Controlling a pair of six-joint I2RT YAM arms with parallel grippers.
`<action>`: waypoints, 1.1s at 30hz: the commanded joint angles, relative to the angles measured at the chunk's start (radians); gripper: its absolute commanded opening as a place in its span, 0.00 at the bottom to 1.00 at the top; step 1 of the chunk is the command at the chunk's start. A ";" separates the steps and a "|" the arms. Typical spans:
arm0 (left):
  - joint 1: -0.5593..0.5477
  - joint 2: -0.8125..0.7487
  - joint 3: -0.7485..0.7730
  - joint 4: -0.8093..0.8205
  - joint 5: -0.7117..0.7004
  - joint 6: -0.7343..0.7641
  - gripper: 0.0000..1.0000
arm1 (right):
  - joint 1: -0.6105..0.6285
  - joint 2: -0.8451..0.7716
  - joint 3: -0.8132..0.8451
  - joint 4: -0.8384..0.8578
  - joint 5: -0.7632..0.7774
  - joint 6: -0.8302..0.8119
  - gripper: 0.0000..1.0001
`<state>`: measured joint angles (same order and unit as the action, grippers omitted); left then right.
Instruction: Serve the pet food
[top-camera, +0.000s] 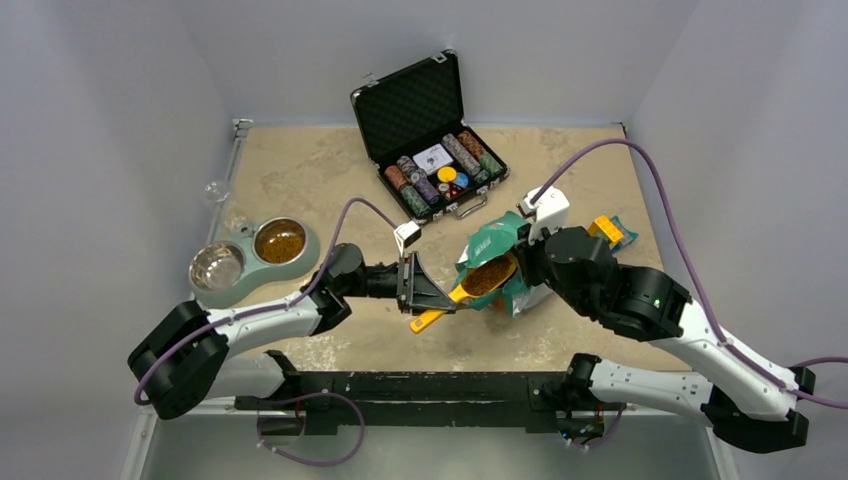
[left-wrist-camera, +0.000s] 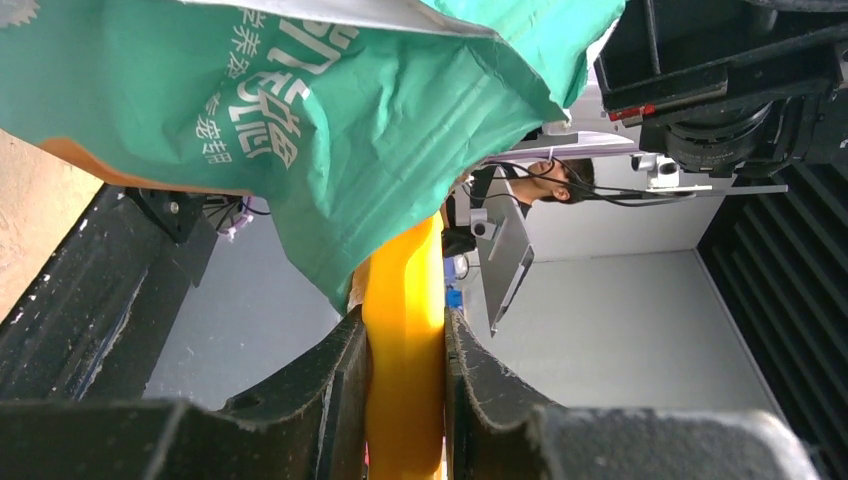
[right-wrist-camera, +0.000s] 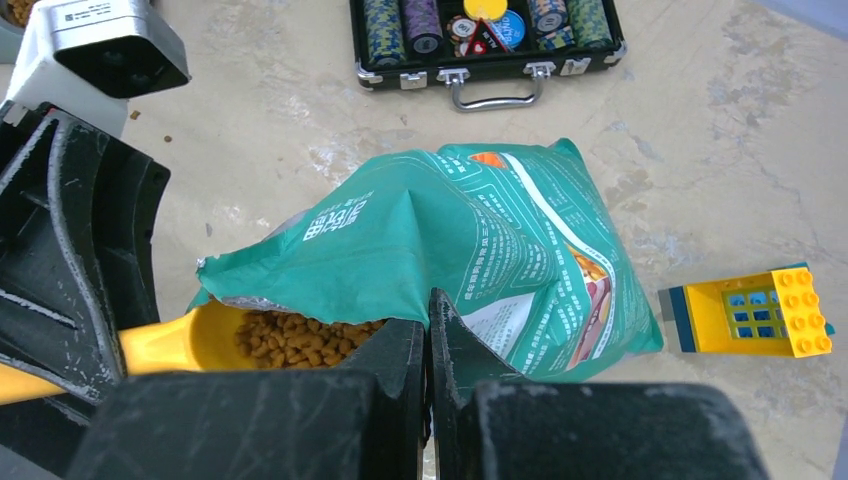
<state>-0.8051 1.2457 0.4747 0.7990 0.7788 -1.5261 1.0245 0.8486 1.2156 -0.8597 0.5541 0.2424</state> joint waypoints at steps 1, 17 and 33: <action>0.014 -0.059 0.001 -0.002 -0.007 0.023 0.00 | -0.016 -0.023 0.061 0.005 0.109 0.005 0.00; 0.064 -0.017 0.038 0.194 -0.057 -0.127 0.00 | -0.017 -0.029 0.074 -0.010 0.140 0.004 0.00; 0.071 -0.341 0.067 -0.269 0.044 0.006 0.00 | -0.055 0.145 0.220 -0.097 0.173 0.095 0.00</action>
<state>-0.7498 1.0096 0.4931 0.6659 0.8143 -1.6032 0.9970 0.9825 1.3842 -0.9657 0.6903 0.3283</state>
